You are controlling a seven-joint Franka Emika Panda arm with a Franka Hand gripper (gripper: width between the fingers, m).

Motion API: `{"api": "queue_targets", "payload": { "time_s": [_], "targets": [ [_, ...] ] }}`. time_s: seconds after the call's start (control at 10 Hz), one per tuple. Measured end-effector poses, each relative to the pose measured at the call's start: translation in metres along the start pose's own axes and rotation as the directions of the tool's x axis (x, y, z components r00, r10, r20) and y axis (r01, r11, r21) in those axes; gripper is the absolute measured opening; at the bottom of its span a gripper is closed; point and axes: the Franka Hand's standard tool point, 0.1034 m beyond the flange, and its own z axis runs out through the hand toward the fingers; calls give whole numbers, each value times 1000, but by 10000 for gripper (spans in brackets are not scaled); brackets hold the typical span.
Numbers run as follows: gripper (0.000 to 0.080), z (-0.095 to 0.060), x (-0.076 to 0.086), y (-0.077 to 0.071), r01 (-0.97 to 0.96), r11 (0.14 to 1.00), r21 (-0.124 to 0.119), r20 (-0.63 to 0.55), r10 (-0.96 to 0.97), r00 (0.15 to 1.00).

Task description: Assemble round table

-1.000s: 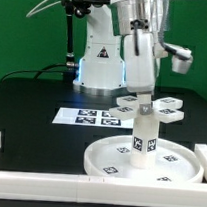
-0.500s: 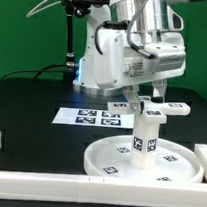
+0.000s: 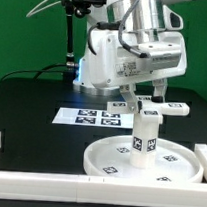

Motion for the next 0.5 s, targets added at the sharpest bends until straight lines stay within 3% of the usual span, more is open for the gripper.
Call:
{"api": "queue_targets", "payload": {
  "time_s": [0.1, 0.2, 0.5],
  "targets": [
    [590, -5, -3, -1, 51, 999, -12, 8, -51, 999],
    [639, -12, -7, -2, 91, 996, -19, 20, -91, 996],
    [647, -21, -15, -1, 189, 982, -17, 38, -189, 981]
  ]
}}
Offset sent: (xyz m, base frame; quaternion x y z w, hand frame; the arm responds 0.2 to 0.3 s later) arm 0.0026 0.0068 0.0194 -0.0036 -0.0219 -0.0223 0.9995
